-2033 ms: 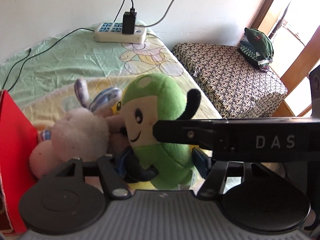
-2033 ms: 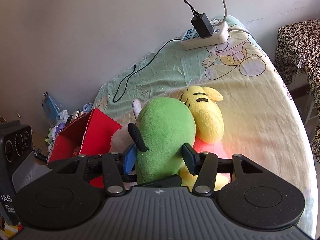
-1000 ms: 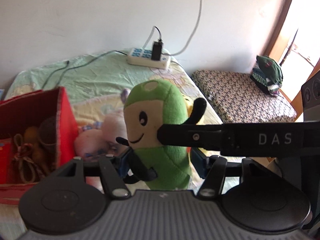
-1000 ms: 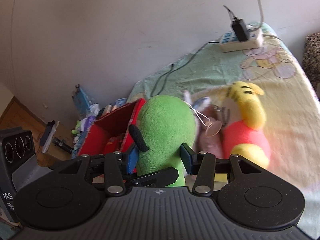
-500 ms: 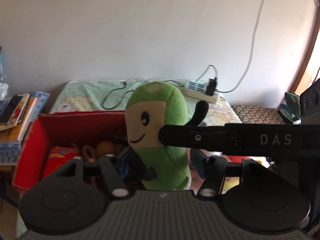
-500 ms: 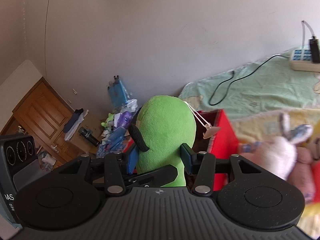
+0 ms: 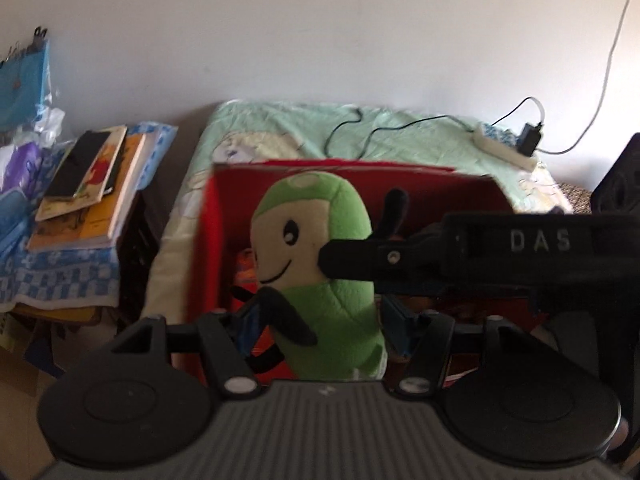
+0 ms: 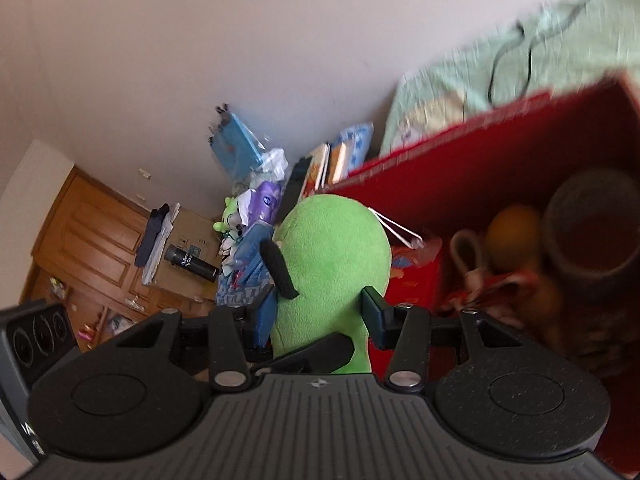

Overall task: Organize objects
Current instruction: 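Carry the green plush into the red box and open the right gripper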

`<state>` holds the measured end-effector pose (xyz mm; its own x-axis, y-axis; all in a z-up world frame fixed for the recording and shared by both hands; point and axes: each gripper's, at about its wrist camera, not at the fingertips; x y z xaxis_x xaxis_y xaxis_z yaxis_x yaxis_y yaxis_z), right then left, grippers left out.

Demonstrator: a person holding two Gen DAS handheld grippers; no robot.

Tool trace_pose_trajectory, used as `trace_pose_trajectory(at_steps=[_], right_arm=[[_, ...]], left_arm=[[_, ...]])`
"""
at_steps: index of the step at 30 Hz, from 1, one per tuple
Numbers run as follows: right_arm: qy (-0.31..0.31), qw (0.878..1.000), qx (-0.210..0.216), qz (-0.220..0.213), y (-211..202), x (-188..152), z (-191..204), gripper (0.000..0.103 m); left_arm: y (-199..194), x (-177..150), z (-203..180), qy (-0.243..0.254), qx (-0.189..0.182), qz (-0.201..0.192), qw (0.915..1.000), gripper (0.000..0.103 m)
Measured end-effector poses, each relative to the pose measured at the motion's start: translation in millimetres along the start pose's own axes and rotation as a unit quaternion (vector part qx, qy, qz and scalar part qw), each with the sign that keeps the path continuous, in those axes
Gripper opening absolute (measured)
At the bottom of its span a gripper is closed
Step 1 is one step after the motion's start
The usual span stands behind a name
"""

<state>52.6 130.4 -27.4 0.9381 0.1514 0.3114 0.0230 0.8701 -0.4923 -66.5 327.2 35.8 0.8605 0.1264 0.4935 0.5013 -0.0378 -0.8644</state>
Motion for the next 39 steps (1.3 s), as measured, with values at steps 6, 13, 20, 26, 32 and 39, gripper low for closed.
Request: trace_pose_trajectory(at_steps=[6, 13, 20, 26, 32, 39], right_arm=[[0.089, 0.996, 0.01, 0.029, 25.7, 3.0, -18.5, 0.049], [0.125, 0.991, 0.01, 0.034, 30.8, 5.4, -23.4, 0.049], [0.11, 0.993, -0.012, 0.039, 29.8, 2.5, -18.5, 0.055], [0.084, 0.996, -0.022, 0.028, 11.7, -0.8, -22.2, 0.062], [0.085, 0.996, -0.04, 0.006, 2.0, -2.8, -20.3, 0.062], [0.048, 0.995, -0.083, -0.039, -28.2, -11.0, -2.1, 0.062]], left_arm=[[22.4, 5.5, 29.5, -0.009, -0.019, 0.029, 0.9994, 0.065], [24.5, 4.4, 32.2, 0.008, -0.027, 0.025, 0.9993, 0.071], [19.8, 3.7, 29.1, 0.02, -0.028, 0.025, 0.9991, 0.084], [10.0, 6.4, 30.7, 0.016, -0.021, 0.004, 0.9997, 0.089], [10.0, 4.6, 30.2, 0.015, -0.019, 0.002, 0.9997, 0.089], [-2.6, 4.3, 20.0, 0.042, -0.025, -0.014, 0.9987, 0.089]])
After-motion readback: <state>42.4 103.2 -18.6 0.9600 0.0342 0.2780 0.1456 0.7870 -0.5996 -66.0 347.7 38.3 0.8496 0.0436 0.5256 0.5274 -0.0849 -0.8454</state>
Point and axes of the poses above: each gripper's, at about its wrist camera, not at the fingertips, and y roughly the way its jaws point, z to its left, x to its top, and after that the axes turned 11 degrees about z, right-handed
